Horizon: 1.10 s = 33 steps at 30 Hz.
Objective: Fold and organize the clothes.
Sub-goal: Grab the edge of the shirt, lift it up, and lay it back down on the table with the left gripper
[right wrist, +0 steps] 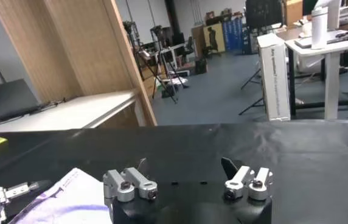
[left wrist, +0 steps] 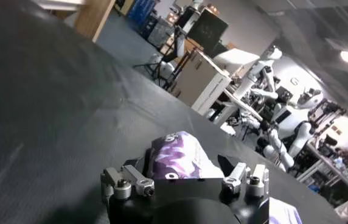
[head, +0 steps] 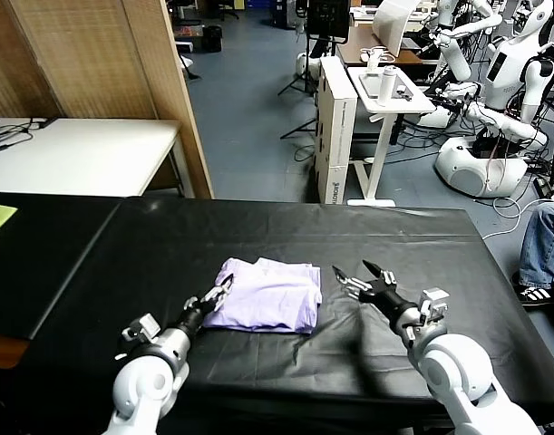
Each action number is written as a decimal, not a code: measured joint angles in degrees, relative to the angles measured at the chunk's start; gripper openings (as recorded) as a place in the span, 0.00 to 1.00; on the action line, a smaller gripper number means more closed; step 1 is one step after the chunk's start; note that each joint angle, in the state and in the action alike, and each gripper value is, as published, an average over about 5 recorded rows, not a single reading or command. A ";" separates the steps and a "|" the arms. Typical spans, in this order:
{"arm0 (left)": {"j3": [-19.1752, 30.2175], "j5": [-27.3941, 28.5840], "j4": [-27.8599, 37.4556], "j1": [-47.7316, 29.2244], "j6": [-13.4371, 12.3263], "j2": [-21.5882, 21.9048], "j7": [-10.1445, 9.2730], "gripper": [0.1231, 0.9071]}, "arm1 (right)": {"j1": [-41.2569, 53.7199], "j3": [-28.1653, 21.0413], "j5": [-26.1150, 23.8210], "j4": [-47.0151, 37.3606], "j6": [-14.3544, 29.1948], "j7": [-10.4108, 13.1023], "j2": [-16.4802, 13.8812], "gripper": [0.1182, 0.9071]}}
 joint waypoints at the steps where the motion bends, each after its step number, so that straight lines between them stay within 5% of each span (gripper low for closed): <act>1: -0.05 -0.15 0.08 0.04 0.02 -0.03 0.06 0.99 | 0.00 -0.05 -0.06 -0.03 0.00 0.01 0.05 1.00; 5: -0.08 -0.60 0.16 0.13 0.10 -0.26 0.19 0.88 | 0.01 -0.18 -0.27 -0.18 -0.02 0.04 0.28 1.00; 16: -0.26 -2.04 -0.53 0.23 0.71 -0.45 -0.28 0.09 | -0.23 -0.18 -0.95 -0.47 -0.02 0.25 0.59 1.00; 25: -0.95 5.53 -3.95 0.33 0.59 2.84 -1.23 0.06 | -0.69 0.02 -1.98 -0.70 0.26 0.50 0.96 1.00; 33: -5.04 6.22 -5.63 1.64 -0.13 14.13 -0.84 0.06 | -0.88 -0.29 -2.54 -1.19 0.40 0.60 1.51 1.00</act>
